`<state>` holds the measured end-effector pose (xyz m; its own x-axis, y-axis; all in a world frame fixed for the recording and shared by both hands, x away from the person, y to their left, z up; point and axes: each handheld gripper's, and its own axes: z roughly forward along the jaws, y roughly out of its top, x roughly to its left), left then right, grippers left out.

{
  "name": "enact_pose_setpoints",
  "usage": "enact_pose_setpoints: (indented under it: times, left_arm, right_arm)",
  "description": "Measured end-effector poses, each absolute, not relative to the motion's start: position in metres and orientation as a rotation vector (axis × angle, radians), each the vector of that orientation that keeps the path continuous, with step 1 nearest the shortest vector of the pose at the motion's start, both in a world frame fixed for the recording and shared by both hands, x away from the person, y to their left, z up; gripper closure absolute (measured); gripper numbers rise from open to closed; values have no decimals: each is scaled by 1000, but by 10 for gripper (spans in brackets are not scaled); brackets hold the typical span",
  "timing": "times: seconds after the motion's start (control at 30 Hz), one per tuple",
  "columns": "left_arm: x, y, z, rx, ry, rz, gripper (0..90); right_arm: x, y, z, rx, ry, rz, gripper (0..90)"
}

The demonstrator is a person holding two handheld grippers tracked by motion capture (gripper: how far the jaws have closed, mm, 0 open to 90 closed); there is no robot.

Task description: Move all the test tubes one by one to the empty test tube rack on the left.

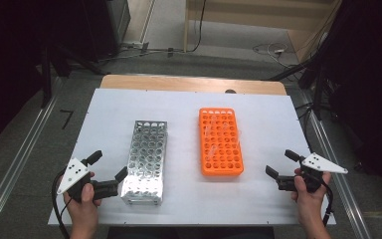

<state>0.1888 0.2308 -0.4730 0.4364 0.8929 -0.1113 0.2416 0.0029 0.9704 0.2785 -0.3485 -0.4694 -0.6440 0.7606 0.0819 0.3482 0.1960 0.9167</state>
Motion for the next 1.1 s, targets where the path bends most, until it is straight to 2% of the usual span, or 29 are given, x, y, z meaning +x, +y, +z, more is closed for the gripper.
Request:
enact_pose_setpoints:
  times: [0.43,0.7,1.0,1.1]
  left_arm:
    - [191,227,-467,1546,1010,653,0]
    - [190,224,-461,1549,990,655,0]
    - [189,222,-457,1538,985,652,0]
    - [189,221,-457,1542,984,651,0]
  right_arm:
    - [283,-335,-453,1037,2118,1471,0]
    - [299,-312,-436,981,2185,1481,0]
    - [327,-288,-436,981,2282,1473,58]
    - [336,-282,-441,1001,2303,1456,134]
